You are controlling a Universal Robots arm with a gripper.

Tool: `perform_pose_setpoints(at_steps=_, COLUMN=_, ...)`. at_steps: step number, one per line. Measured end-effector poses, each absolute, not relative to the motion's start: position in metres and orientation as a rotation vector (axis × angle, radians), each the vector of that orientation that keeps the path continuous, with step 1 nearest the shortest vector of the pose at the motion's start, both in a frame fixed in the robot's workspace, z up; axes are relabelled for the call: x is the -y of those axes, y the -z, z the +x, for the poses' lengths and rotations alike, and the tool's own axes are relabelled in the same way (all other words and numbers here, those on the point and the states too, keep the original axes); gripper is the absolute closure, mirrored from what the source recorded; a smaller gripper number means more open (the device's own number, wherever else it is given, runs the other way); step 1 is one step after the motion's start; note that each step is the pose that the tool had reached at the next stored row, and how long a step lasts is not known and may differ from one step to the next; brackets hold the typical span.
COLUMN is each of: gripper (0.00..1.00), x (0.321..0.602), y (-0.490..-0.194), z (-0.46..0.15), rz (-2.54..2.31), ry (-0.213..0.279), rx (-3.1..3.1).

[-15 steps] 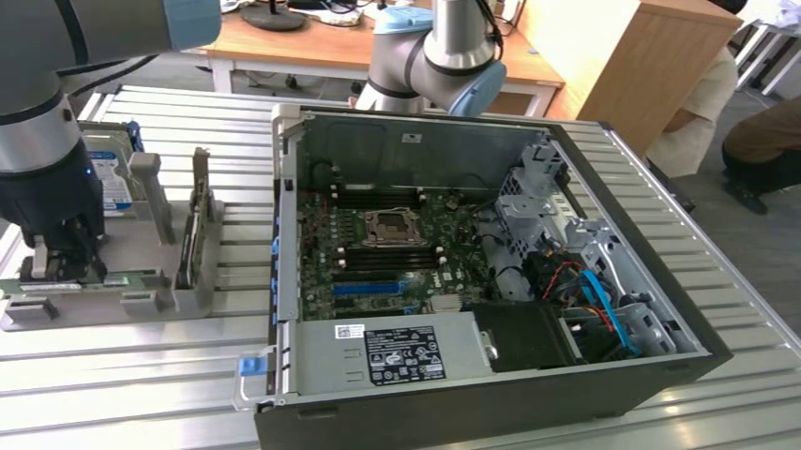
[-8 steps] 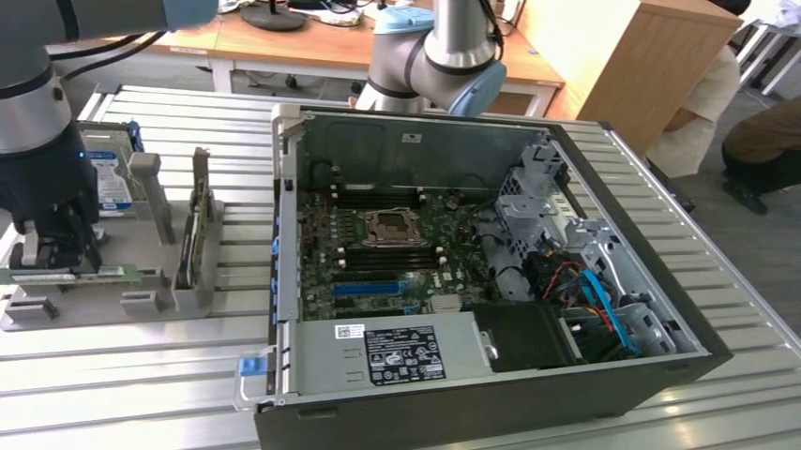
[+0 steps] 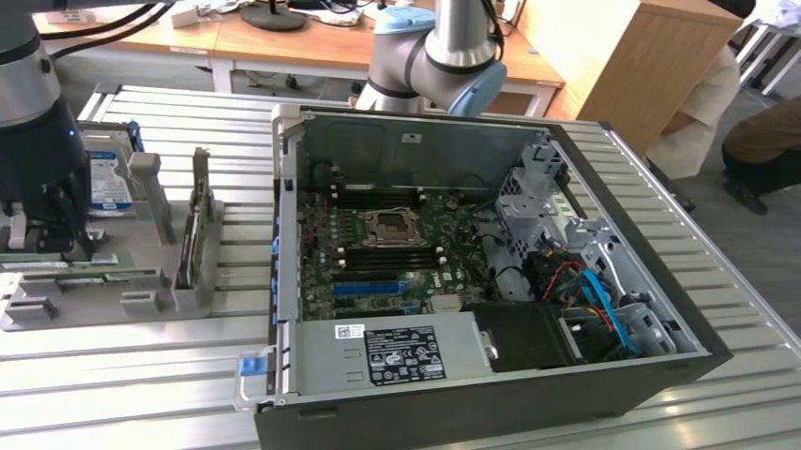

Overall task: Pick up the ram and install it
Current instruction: 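Pick up the ram and move it above insertion slot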

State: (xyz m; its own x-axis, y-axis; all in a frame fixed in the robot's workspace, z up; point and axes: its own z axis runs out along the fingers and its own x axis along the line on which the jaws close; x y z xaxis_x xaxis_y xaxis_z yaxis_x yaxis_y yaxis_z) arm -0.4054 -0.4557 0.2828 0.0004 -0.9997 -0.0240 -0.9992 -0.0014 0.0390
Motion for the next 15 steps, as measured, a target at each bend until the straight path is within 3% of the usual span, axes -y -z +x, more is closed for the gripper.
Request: perform_pose_setpoints(at_steps=15, gripper=0.88, x=0.456, y=-0.317, z=-0.405, rz=2.214, ry=0.07, rx=2.212)
